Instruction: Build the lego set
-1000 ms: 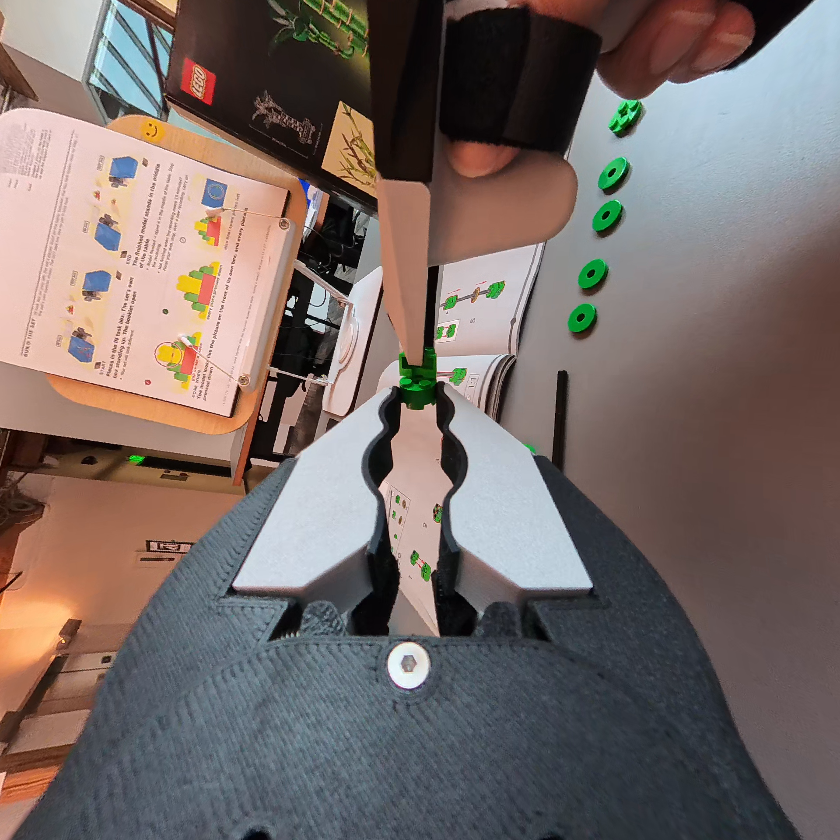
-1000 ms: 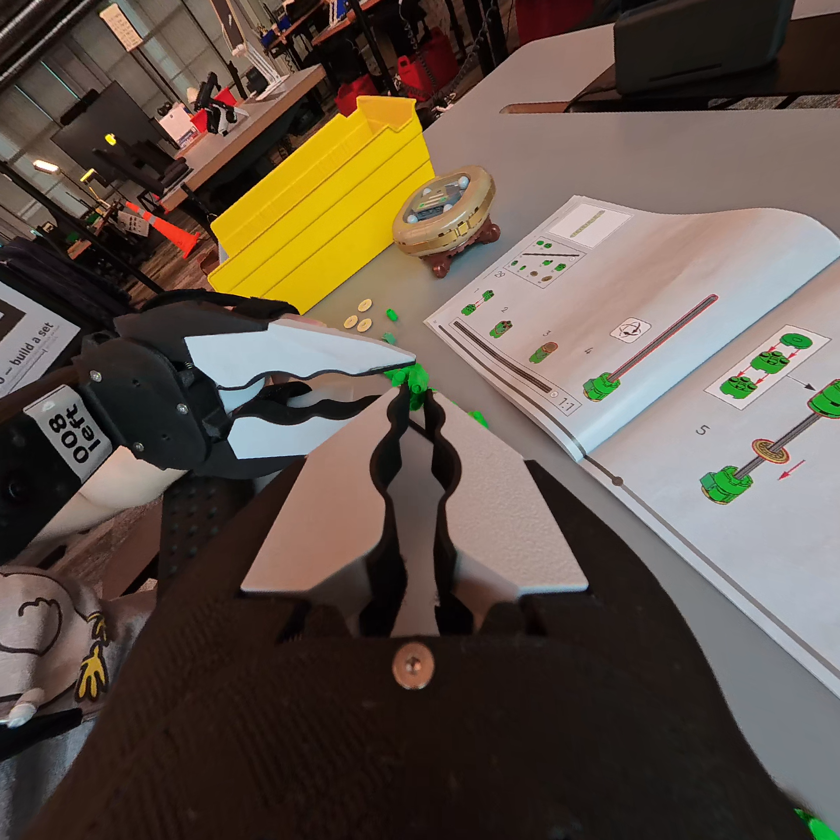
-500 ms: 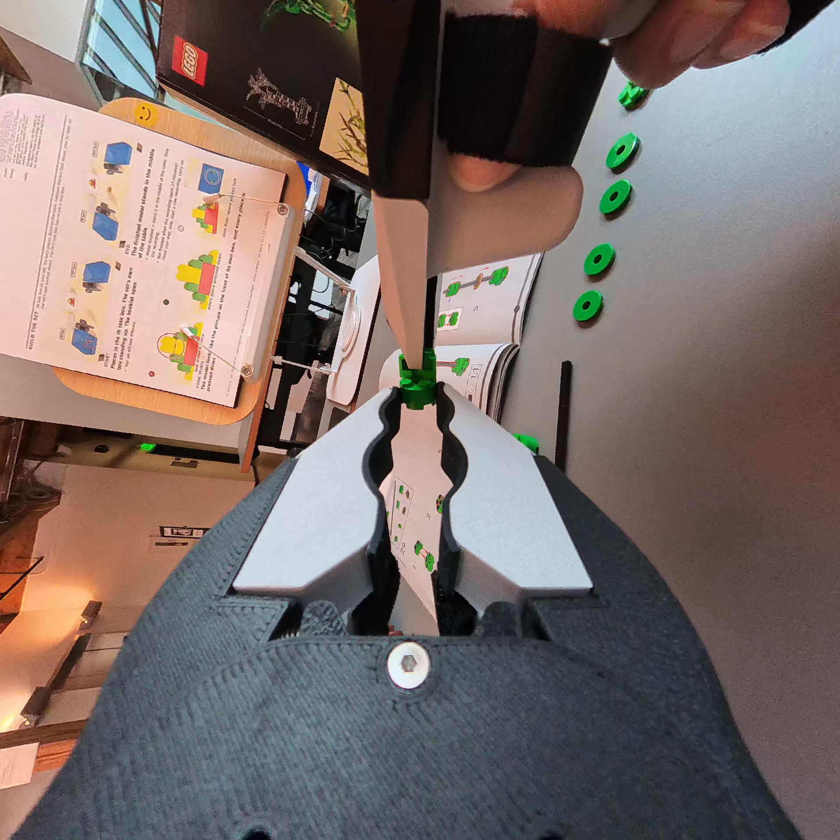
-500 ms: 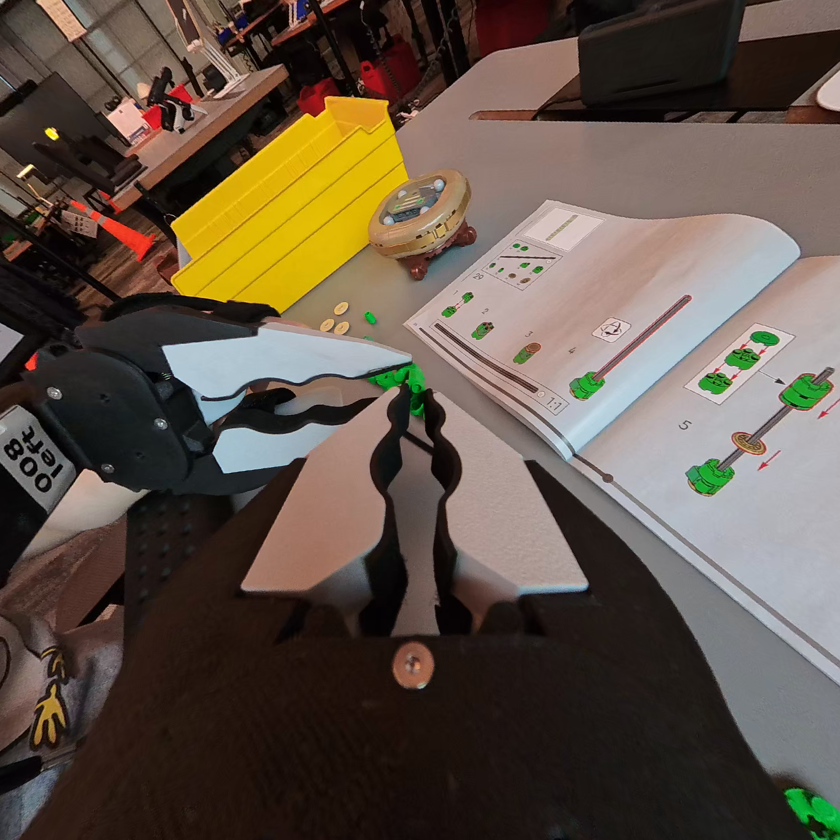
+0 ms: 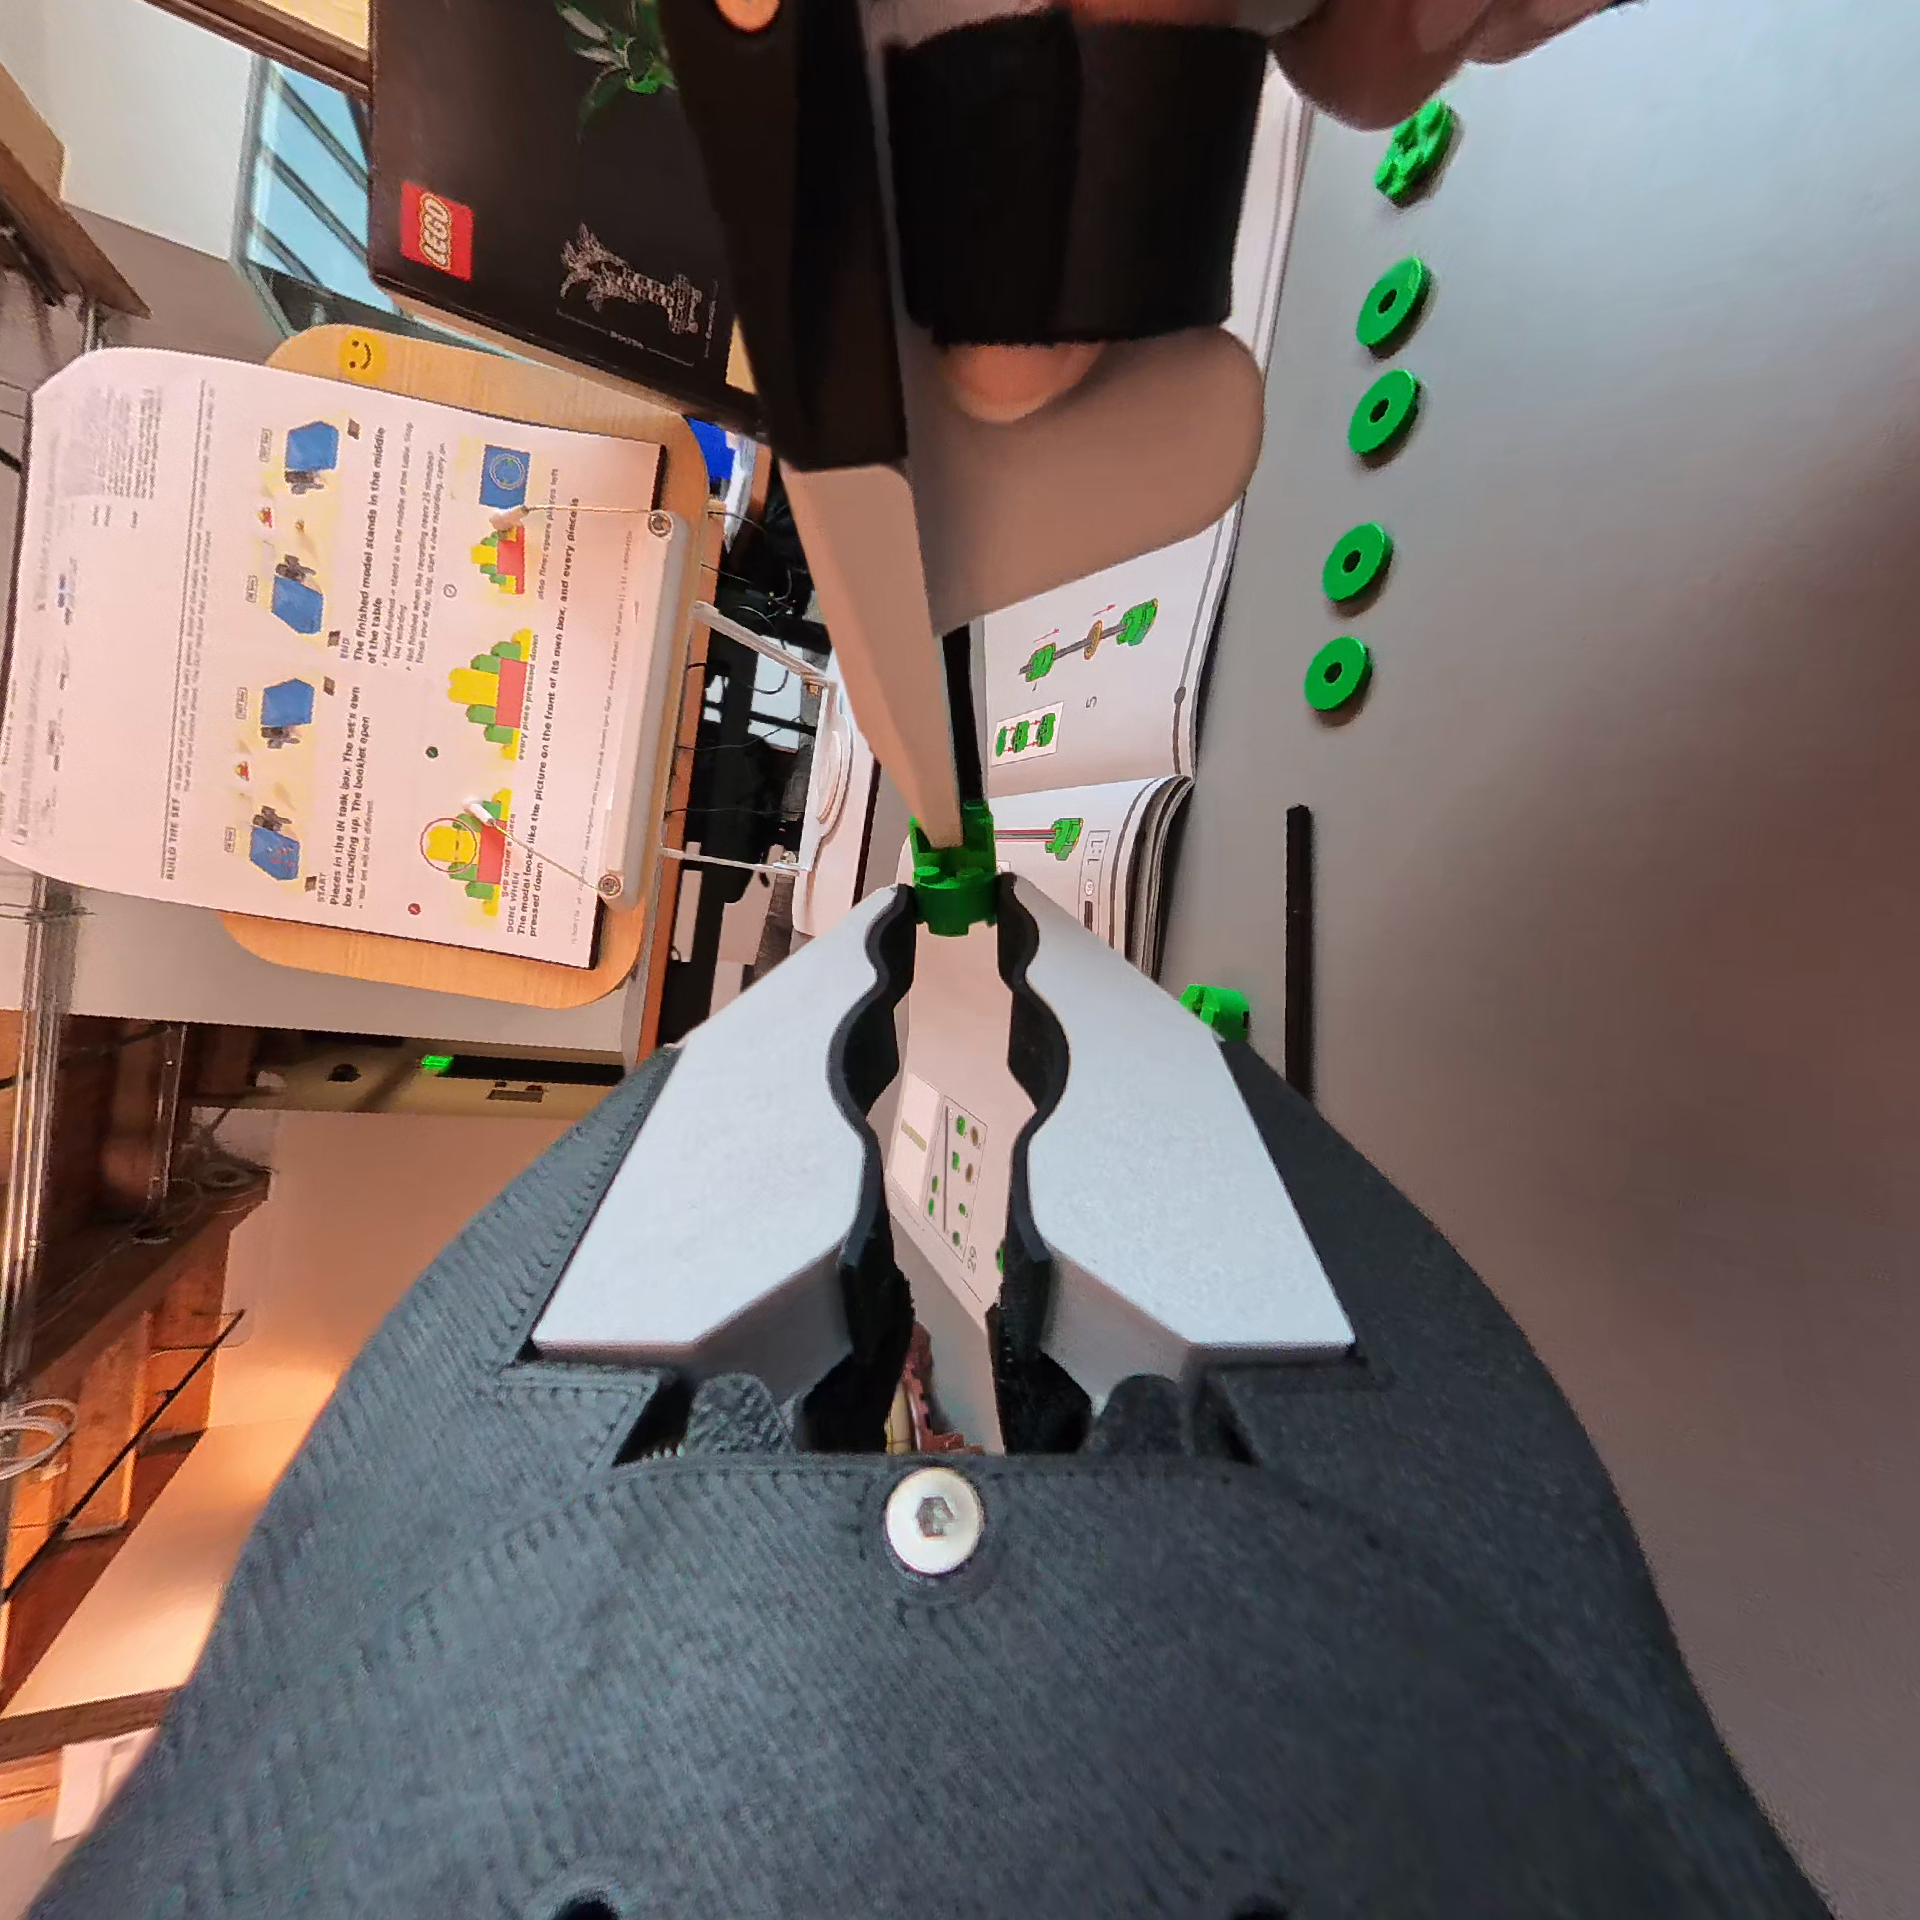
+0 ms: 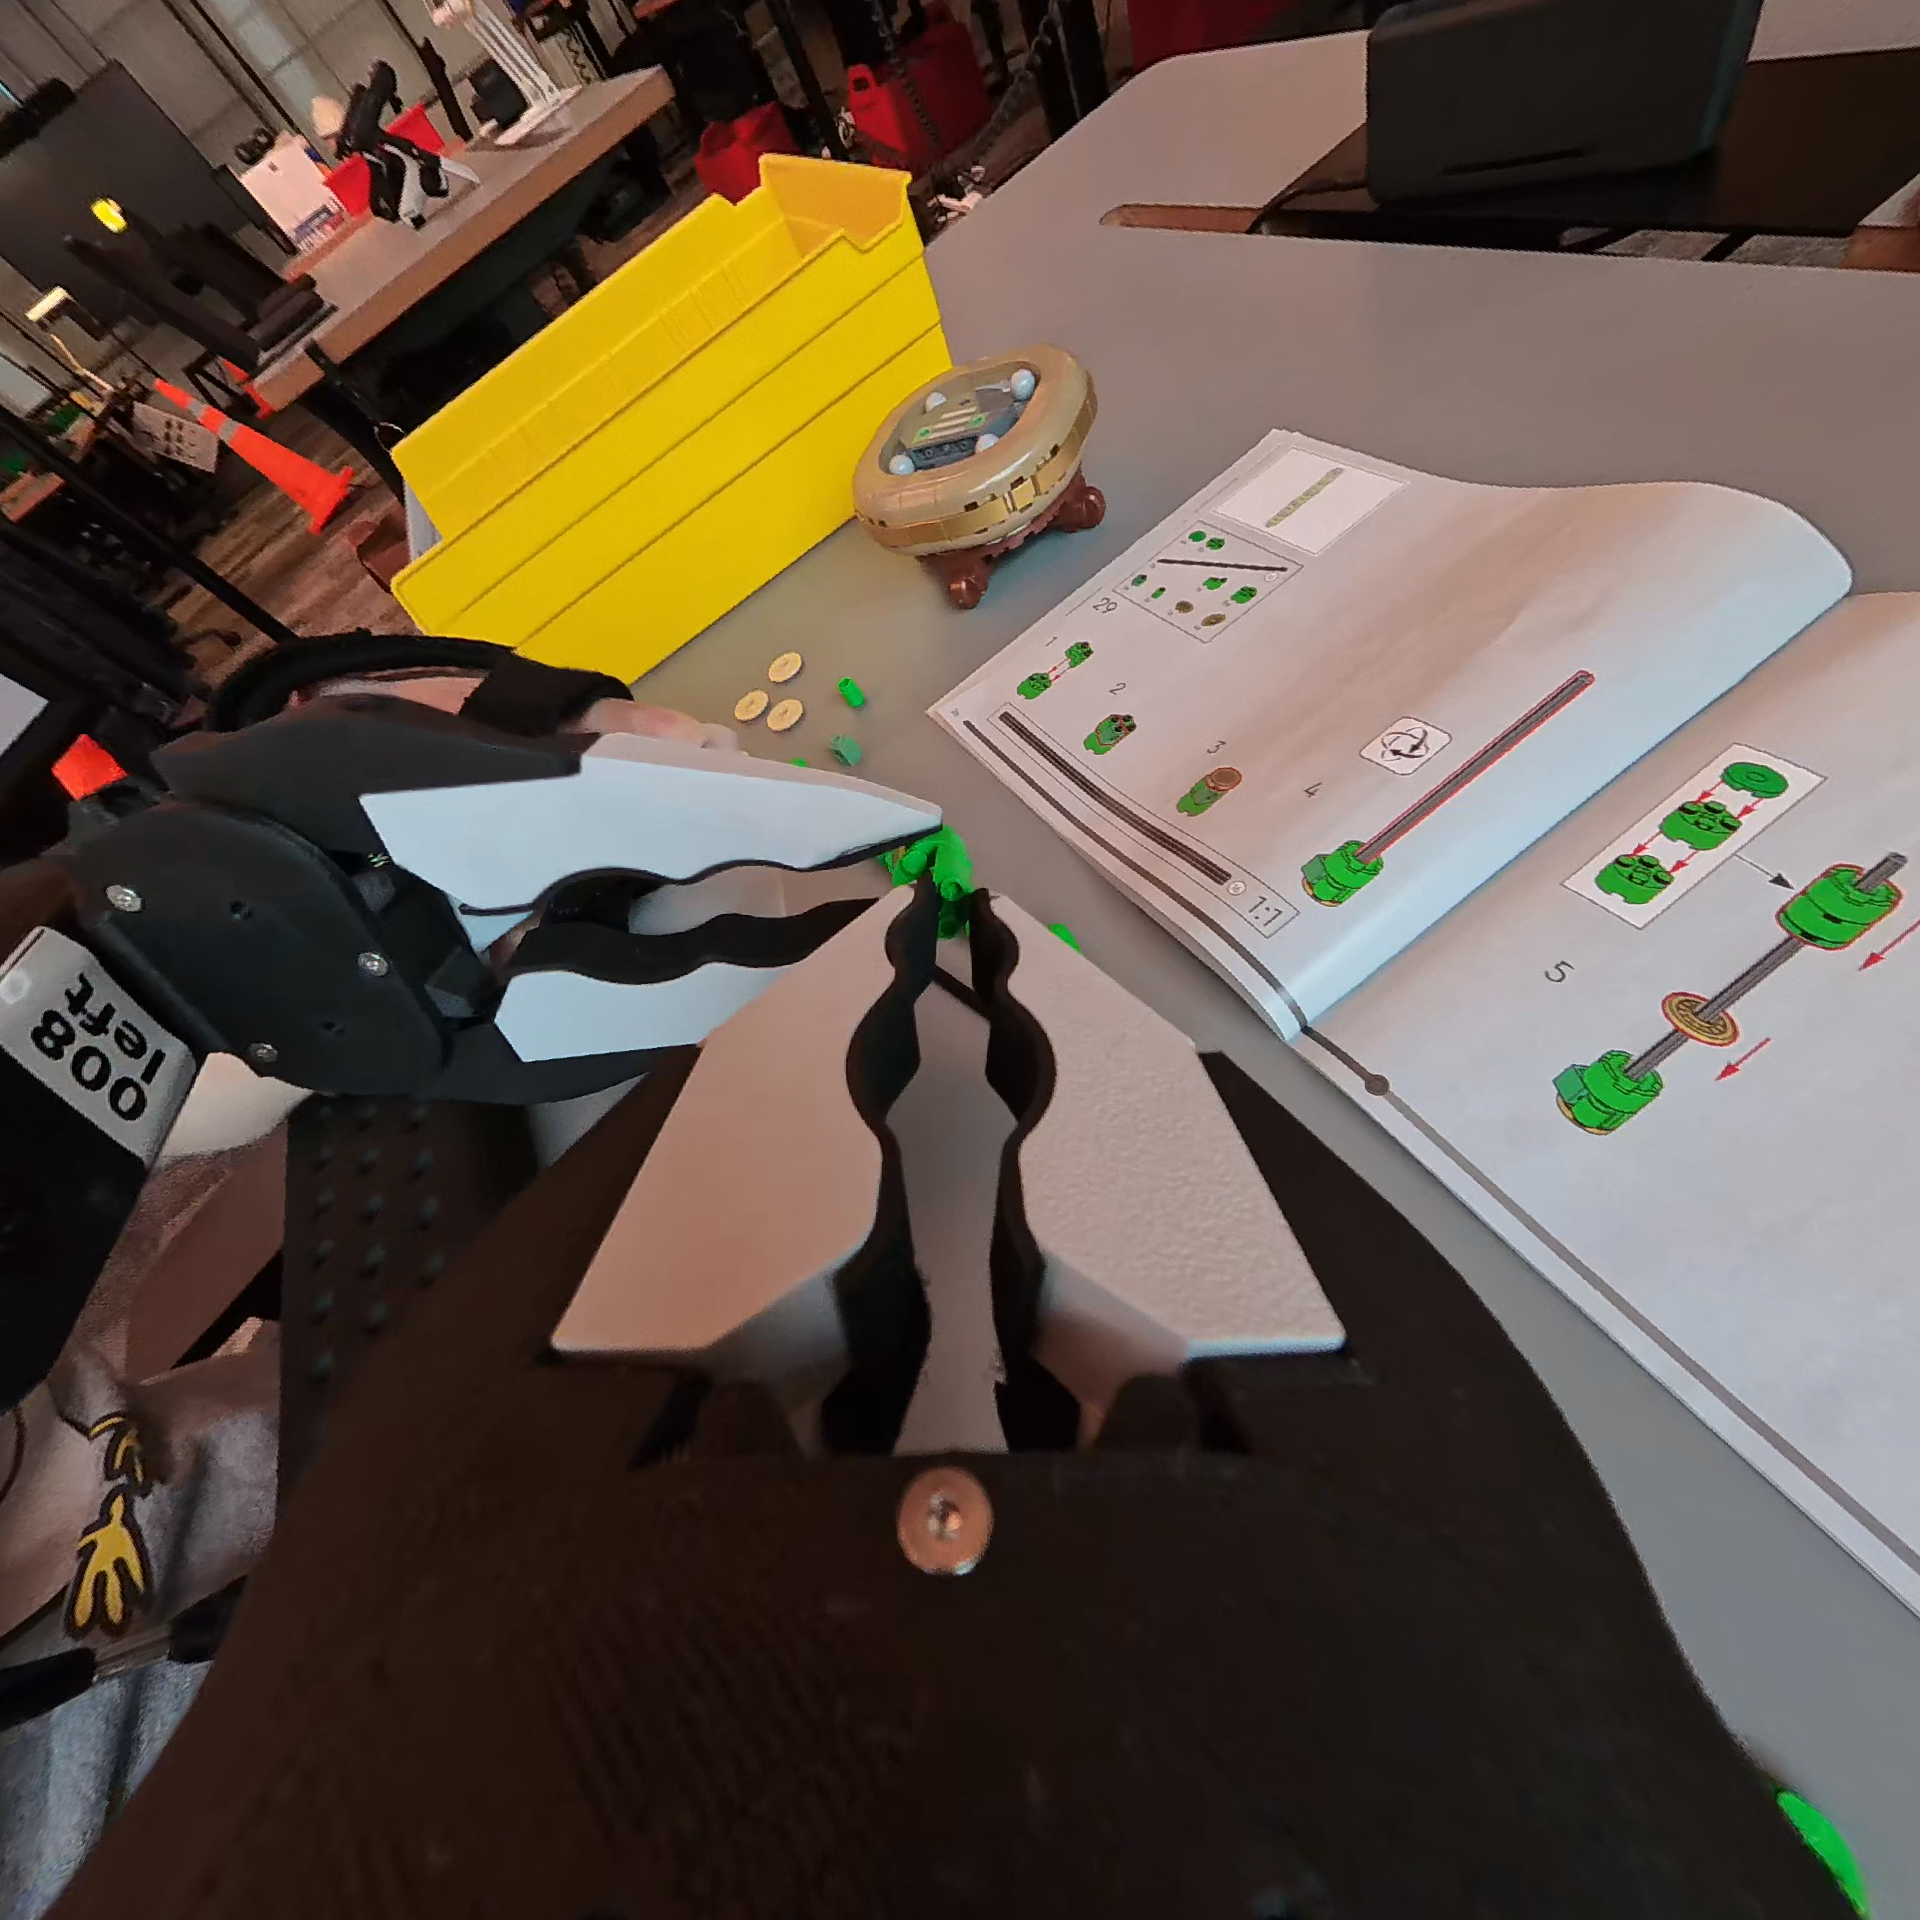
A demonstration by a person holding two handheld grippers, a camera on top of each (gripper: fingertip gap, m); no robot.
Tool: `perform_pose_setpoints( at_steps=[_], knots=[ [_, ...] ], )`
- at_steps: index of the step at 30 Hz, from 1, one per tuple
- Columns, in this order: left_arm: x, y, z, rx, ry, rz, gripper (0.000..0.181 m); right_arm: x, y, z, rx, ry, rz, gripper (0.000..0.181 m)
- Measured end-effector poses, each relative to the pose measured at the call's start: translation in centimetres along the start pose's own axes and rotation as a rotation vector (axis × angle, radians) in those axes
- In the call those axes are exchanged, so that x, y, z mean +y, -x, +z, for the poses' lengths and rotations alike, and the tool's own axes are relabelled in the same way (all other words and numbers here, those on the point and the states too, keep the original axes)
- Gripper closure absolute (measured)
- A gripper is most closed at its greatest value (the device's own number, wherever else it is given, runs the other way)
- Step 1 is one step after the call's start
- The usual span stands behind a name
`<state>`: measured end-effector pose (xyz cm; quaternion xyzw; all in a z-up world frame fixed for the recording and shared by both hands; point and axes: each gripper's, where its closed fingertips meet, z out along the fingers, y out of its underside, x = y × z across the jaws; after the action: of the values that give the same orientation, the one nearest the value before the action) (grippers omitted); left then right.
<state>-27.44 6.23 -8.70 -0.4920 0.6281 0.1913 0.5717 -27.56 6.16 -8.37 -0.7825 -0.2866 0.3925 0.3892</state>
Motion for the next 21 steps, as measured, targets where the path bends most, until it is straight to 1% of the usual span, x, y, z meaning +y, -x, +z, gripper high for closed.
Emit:
perform_pose_setpoints(
  at_steps=[9,13,19,21],
  knots=[
    [-0.3,-0.1,-0.1,-0.002,-0.023,0.013,0.168,0.1,0.1,-0.2,-0.046,0.006,0.030,0.176],
    [-0.7,0.3,-0.4,-0.012,-0.052,-0.014,0.167,-0.3,0.3,-0.6,-0.096,-0.023,0.058,0.176],
    [-0.6,0.8,-0.5,-0.054,-0.063,0.007,0.167,-0.8,0.5,-0.6,-0.097,-0.059,0.005,0.176],
    [-0.8,1.2,-0.6,-0.060,-0.084,-0.019,0.167,-1.1,0.8,-0.8,-0.124,-0.075,0.019,0.171]
  ],
)
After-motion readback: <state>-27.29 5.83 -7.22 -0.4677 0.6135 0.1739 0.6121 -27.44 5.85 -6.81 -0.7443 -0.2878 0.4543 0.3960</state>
